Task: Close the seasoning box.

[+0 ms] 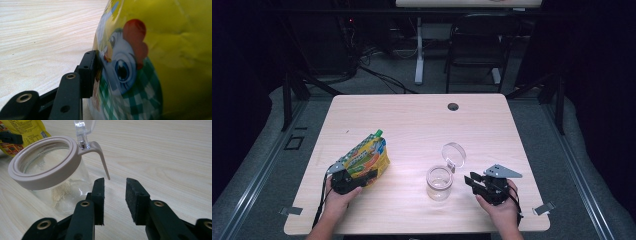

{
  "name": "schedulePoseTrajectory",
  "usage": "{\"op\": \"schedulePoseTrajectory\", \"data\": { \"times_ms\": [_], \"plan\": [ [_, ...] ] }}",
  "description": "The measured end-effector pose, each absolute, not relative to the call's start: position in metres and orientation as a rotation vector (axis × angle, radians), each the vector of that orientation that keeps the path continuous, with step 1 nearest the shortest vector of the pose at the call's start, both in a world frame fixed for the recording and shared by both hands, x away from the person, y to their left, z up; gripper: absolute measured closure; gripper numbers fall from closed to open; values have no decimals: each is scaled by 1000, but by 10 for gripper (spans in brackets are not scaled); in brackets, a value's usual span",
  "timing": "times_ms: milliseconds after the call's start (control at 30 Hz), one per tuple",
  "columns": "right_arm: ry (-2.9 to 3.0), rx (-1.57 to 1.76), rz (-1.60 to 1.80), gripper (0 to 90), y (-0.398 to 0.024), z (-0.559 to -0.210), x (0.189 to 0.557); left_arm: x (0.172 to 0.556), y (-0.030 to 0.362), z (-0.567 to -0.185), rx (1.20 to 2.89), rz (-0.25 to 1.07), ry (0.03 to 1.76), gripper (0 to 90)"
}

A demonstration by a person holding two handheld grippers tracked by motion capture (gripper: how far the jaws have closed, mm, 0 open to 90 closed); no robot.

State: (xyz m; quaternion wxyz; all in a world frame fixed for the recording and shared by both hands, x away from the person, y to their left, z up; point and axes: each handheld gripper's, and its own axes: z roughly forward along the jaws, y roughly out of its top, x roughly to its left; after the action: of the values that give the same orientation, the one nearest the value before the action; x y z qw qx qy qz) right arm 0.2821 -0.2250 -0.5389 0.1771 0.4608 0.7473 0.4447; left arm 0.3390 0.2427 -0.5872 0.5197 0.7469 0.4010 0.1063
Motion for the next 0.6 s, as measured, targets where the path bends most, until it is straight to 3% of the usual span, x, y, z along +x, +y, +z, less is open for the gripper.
{"op": "schedulePoseTrajectory", "data": {
  "times_ms": [600],
  "plan": [
    [2113,1301,1259,691,-225,-538,282,340,244,-586,1776,249,976,600]
  ]
}}
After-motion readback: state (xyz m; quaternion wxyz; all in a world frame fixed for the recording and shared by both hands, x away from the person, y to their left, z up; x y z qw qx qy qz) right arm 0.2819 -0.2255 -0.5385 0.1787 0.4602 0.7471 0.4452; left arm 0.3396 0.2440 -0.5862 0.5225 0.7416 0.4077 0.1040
